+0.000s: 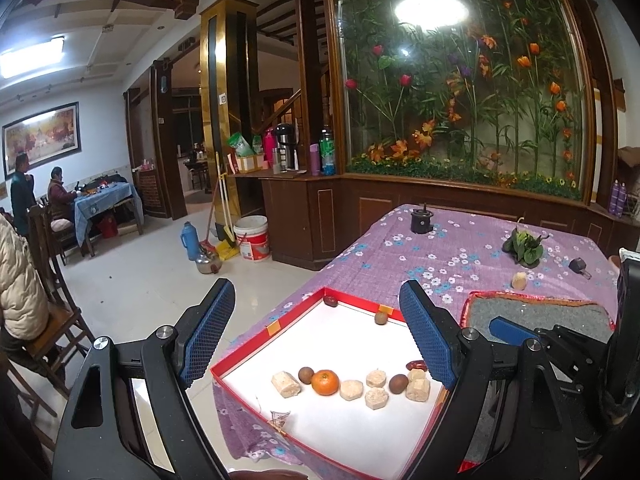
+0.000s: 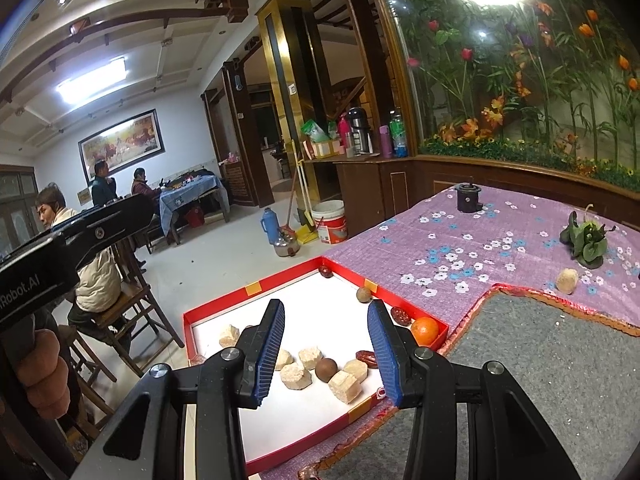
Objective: Organize fruits
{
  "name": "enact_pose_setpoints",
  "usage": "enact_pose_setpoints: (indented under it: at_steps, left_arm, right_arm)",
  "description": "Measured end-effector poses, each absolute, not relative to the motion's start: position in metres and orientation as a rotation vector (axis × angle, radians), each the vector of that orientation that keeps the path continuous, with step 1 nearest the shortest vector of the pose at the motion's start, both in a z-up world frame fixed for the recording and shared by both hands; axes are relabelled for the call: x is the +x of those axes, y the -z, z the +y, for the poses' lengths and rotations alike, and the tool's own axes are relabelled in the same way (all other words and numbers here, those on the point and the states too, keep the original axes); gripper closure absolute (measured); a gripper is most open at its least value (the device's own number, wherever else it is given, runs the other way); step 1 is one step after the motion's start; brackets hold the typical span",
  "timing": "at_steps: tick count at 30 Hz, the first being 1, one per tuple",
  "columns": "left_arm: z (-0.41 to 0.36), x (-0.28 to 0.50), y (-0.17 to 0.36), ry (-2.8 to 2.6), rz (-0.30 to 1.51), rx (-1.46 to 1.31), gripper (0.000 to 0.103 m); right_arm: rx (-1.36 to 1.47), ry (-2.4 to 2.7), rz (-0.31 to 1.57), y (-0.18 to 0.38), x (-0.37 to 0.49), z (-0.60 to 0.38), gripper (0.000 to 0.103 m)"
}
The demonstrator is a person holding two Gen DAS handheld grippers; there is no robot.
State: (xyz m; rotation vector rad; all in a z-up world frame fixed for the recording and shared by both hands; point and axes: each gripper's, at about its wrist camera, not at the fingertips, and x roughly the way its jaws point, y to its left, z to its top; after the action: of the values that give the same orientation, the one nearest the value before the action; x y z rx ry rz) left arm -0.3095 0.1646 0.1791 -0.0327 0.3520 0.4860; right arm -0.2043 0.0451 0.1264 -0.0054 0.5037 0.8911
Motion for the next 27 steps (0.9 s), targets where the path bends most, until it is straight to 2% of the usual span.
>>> enact_pose_setpoints:
  at_steps: [27]
  left_arm:
    - [0.174,-0.300,-0.170,-0.491,0.379,-0.049,0.018]
  right_arm:
    - [-0.020,-0.883,0.519,-0.124,-0.204,0.052,0.061]
